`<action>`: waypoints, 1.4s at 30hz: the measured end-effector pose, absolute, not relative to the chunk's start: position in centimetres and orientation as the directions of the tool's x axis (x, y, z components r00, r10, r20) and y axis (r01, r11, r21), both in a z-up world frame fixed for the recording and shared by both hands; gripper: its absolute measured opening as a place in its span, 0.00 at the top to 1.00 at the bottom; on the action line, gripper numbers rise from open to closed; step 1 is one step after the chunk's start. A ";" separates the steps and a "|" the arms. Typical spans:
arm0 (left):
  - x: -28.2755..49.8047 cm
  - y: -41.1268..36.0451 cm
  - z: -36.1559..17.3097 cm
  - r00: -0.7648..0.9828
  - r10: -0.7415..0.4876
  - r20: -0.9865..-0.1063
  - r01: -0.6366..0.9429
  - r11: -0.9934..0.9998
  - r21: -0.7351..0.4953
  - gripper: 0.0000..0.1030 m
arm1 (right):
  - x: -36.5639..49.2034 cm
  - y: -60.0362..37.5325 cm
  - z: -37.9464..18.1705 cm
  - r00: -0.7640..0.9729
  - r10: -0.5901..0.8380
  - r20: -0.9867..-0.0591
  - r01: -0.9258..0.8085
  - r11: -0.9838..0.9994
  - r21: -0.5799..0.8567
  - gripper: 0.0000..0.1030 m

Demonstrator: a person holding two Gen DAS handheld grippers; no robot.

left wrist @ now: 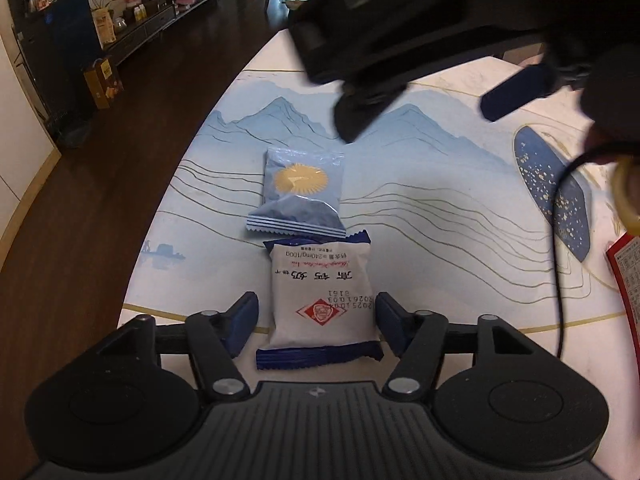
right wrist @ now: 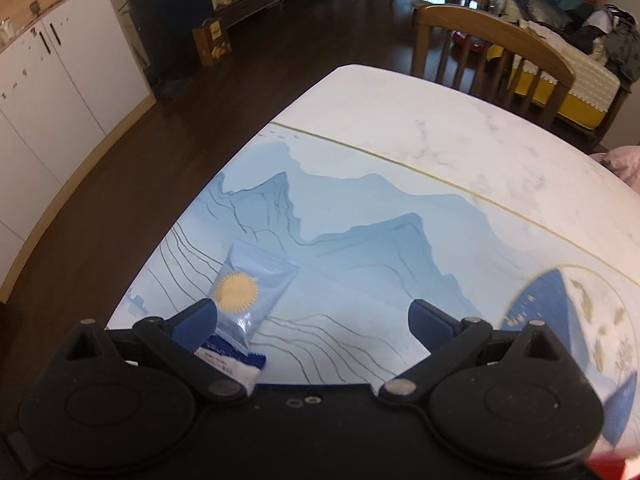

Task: Organize snacks
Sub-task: 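Grasp the blue sun-print packet with the right gripper while the left grasps the white milk biscuit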

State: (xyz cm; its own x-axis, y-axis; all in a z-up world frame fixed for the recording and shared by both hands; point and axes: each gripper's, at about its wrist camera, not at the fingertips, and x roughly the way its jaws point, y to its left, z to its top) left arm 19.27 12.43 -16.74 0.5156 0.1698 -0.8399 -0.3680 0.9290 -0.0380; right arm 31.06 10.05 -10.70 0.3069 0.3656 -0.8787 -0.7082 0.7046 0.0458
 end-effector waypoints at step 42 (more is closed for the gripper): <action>14.5 15.9 -15.4 0.504 0.185 -0.844 -0.486 0.868 -0.100 0.53 | 28.2 13.8 -14.8 0.234 0.375 -0.897 -0.808 0.589 0.036 0.55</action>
